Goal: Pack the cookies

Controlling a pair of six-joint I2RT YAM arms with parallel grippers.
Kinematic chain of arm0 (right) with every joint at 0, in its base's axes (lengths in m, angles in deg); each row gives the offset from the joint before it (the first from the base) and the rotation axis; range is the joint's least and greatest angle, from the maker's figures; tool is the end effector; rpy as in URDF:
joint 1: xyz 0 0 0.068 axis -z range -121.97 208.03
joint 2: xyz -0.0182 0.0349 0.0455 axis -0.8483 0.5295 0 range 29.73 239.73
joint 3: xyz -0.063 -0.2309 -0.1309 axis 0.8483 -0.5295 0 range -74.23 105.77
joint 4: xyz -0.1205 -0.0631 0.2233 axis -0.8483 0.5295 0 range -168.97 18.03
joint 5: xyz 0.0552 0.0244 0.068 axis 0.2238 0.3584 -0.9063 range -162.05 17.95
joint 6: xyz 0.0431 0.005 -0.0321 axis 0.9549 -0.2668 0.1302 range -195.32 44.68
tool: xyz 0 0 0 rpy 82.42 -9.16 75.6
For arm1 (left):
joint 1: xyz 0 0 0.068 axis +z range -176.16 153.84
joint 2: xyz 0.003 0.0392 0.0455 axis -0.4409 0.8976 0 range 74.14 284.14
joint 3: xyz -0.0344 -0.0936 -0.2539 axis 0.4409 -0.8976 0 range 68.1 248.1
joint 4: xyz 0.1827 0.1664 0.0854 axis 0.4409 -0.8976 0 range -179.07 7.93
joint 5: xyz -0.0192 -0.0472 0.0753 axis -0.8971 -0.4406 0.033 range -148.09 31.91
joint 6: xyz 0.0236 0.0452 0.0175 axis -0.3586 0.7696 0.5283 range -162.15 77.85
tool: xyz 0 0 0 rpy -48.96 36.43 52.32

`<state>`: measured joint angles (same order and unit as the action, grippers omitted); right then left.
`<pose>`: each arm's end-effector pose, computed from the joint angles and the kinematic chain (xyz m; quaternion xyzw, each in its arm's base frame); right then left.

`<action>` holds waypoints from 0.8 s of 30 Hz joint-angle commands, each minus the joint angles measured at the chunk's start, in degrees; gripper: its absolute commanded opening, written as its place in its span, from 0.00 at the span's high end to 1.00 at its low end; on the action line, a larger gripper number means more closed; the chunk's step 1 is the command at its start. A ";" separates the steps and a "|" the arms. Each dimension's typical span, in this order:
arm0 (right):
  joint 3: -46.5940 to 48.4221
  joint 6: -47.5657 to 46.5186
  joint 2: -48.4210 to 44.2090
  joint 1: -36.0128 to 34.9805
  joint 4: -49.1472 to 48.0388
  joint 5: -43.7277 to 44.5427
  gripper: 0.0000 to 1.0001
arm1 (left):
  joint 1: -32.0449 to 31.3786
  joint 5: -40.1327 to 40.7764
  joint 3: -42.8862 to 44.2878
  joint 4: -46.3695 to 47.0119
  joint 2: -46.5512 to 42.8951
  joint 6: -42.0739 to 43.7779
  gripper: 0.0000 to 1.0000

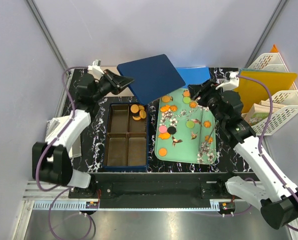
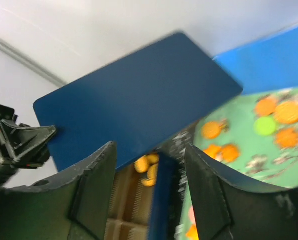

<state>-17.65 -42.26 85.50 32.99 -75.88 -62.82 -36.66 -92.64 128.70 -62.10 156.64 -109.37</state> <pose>0.2060 0.0899 0.3909 0.1059 0.7130 0.2846 0.6320 0.3291 -0.0816 0.3359 -0.1444 0.7021 -0.5827 0.3829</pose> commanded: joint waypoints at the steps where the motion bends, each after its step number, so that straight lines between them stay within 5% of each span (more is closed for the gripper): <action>1: 0.21 18.41 2.23 1.39 -1.59 -11.07 0.37 | 0.83 4.92 -2.23 0.86 -6.99 5.97 1.00; 2: -0.41 20.62 2.85 1.83 -2.38 -12.99 0.37 | 1.18 5.45 -3.28 1.21 -7.26 5.09 1.00; 6: -10.48 38.51 5.13 5.34 -18.32 -18.10 0.11 | 1.36 6.07 -3.21 1.92 -7.88 4.47 1.00; 24: -13.17 65.19 36.24 6.58 -57.65 -31.64 0.06 | -1.10 8.62 1.01 1.48 -7.70 3.59 1.00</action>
<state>-33.85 16.12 116.10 39.46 -120.82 -90.55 -36.53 -85.23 126.10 -67.52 151.46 -105.20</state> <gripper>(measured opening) 0.938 0.152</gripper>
